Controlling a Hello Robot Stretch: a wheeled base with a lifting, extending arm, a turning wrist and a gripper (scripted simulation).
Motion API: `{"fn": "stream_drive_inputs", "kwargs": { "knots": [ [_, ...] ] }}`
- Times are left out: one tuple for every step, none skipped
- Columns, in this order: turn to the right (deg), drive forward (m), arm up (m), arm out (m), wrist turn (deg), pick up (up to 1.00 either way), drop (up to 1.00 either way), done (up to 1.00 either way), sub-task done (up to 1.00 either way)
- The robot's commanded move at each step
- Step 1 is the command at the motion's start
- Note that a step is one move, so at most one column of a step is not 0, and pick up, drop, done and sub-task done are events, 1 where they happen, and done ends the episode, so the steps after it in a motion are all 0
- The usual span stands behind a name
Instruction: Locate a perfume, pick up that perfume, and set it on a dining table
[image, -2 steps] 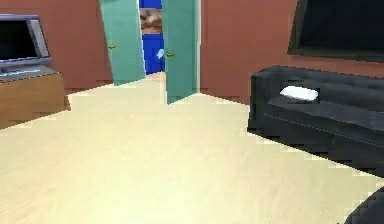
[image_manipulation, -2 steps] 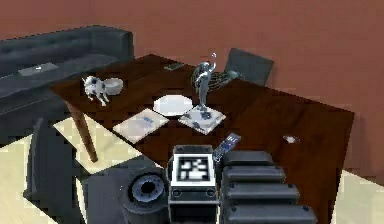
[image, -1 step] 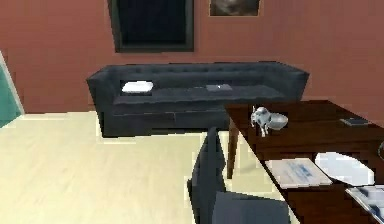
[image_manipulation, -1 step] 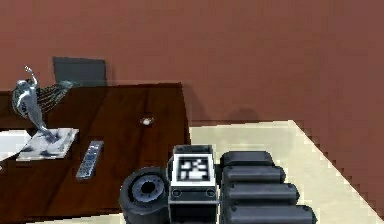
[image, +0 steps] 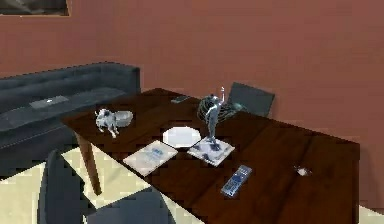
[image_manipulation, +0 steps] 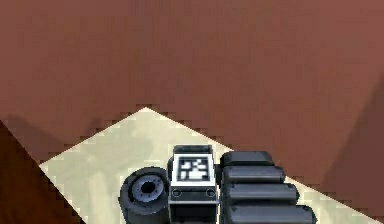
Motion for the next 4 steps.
{"fn": "stream_drive_inputs", "kwargs": {
  "knots": [
    [39.0,0.0,0.0,0.0,0.0,0.0,0.0,0.0,0.0],
    [-45.0,0.0,0.0,0.0,0.0,0.0,0.0,0.0,0.0],
    [-45.0,0.0,0.0,0.0,0.0,0.0,0.0,0.0,0.0],
    [-33.0,0.0,0.0,0.0,0.0,0.0,0.0,0.0,0.0]
  ]
}}
